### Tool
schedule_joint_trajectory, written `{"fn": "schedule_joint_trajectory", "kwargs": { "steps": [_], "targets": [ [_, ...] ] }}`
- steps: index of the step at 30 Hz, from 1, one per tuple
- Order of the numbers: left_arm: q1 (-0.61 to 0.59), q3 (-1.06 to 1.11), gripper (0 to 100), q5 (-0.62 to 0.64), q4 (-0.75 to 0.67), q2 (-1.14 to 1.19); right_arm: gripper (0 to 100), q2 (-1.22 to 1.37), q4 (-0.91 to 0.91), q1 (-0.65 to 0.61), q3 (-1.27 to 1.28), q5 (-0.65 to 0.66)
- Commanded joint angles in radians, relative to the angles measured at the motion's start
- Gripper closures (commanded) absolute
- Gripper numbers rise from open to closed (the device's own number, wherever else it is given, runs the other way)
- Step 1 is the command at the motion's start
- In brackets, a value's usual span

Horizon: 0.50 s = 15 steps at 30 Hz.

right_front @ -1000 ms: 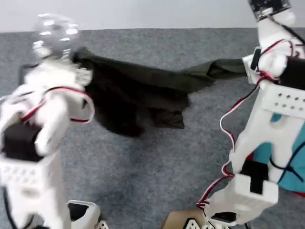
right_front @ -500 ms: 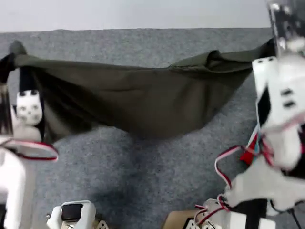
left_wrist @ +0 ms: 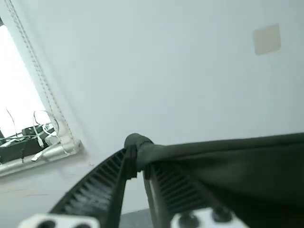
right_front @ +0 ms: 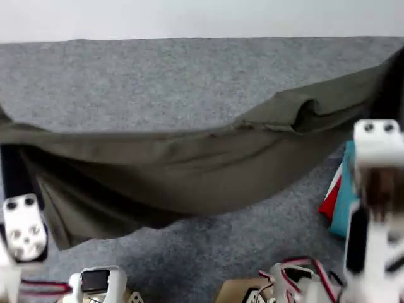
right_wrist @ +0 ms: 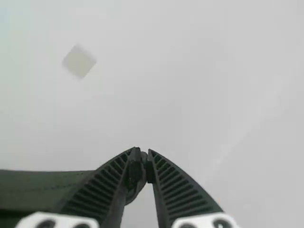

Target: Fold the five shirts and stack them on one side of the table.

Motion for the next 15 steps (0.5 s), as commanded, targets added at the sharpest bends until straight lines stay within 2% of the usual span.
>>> {"fn": "schedule_joint_trajectory", "kwargs": {
  "steps": [1, 9, 15],
  "targets": [
    [-0.006, -0.024, 99, -0.018, 0.0, -0.021, 98.8, -0.028, -0.096, 0.019, -0.023, 0.061],
    [-0.008, -0.03, 99, -0.054, -0.061, -0.032, 98.8, -0.061, -0.24, 0.125, -0.026, 0.15],
    [-0.009, -0.028, 99, -0.055, -0.175, -0.095, 98.8, -0.134, -0.196, 0.228, -0.02, 0.184]
  ]
}}
